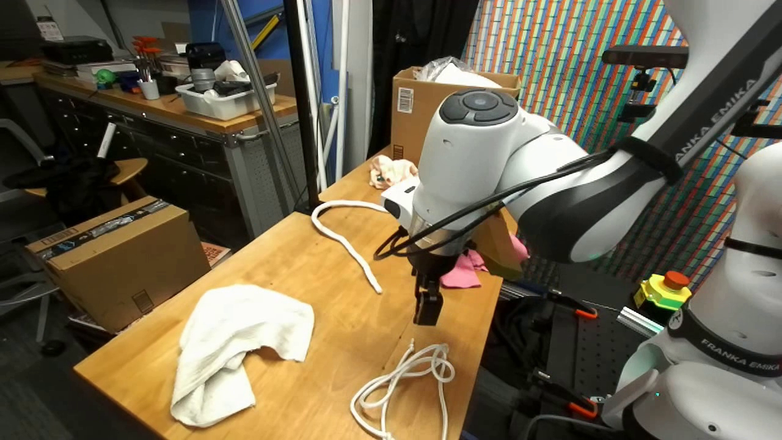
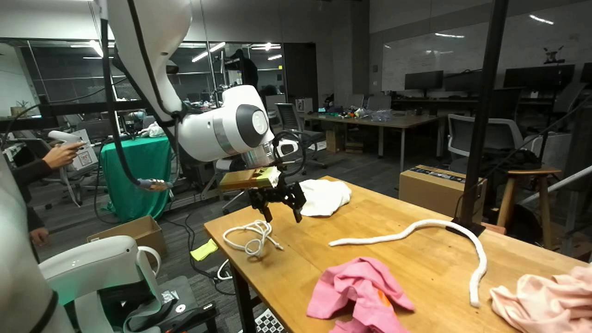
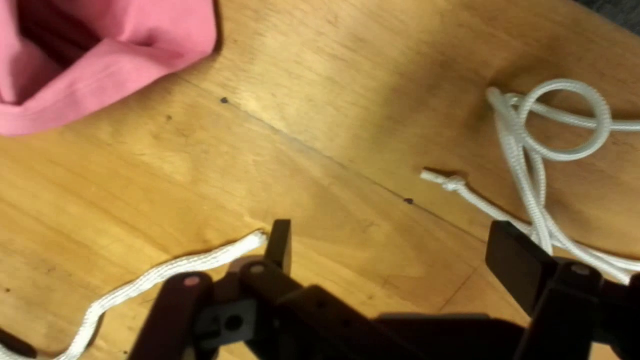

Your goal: Separate the items on the table

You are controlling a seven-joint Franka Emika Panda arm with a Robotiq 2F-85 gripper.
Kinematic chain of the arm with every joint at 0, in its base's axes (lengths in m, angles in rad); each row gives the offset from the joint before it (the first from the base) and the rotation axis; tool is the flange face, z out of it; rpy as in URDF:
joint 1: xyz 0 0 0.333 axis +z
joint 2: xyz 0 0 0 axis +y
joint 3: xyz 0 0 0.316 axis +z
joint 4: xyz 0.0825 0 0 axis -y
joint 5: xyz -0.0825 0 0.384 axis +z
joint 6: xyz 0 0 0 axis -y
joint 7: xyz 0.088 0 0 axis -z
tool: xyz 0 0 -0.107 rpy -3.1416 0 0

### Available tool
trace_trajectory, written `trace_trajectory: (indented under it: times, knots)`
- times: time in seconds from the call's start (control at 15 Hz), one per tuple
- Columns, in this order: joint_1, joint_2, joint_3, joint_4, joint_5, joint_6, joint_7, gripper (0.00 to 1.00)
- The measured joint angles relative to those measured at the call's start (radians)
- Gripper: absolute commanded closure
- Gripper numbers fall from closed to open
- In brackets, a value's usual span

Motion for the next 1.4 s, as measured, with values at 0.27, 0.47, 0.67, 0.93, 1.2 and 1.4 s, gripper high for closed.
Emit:
trace_trajectory:
  times: [0.27, 0.47, 0.67, 0.93, 1.2, 1.4]
  knots:
    - [-0.043, 0.005, -0.040, 0.050, -0.042, 0.000, 0.020, 0.00]
    - [-0.072, 0.024, -0.060, 0.105, -0.042, 0.000, 0.020, 0.00]
    - [-0.093, 0.059, -0.086, 0.168, -0.042, 0.000, 0.020, 0.00]
    - [-0.111, 0.091, -0.105, 0.235, 0.038, -0.058, -0.031, 0.00]
    - [-0.113, 0.034, -0.104, 0.263, 0.170, -0.265, -0.154, 0.00]
    - [-0.113, -0.069, -0.104, 0.255, 0.232, -0.430, -0.244, 0.00]
